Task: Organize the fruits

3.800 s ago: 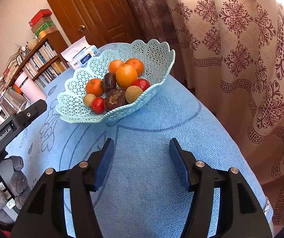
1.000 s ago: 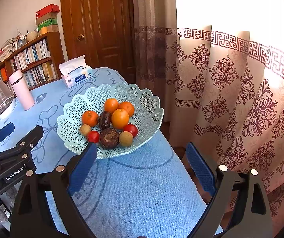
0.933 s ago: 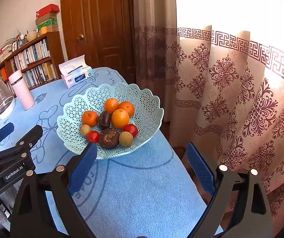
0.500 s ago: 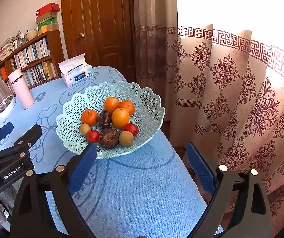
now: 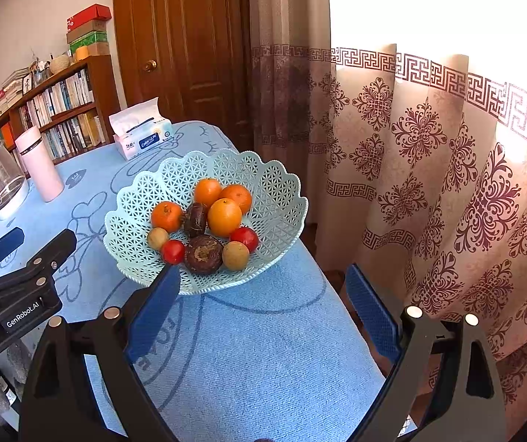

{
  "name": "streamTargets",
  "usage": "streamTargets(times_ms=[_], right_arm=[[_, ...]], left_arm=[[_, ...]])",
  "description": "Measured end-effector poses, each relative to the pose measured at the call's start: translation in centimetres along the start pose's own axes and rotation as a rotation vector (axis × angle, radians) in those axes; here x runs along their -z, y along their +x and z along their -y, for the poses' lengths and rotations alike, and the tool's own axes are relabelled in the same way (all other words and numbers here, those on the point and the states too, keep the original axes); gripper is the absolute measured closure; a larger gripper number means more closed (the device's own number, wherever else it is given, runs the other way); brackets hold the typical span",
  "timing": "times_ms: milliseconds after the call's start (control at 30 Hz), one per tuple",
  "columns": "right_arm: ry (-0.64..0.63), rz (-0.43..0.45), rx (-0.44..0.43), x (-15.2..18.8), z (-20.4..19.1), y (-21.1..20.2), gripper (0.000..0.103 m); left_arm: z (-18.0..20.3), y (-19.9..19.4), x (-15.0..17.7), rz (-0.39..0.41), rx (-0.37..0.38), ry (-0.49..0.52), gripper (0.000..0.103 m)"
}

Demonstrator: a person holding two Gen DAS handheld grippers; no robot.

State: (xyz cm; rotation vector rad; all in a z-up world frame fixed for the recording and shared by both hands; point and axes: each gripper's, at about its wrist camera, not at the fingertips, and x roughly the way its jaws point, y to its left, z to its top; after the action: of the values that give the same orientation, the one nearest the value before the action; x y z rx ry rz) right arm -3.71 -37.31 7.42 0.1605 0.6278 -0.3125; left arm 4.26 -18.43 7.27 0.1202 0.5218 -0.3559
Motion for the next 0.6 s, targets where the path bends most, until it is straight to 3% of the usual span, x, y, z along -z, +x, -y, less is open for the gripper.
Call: streamTargets(times_ms=[600], right_arm=[[0.0, -0.007, 0.0, 0.42, -0.15, 0.46, 0.01]], left_arm=[[0.18, -0.05, 0.03, 0.002, 0.004, 0.007, 0.005]])
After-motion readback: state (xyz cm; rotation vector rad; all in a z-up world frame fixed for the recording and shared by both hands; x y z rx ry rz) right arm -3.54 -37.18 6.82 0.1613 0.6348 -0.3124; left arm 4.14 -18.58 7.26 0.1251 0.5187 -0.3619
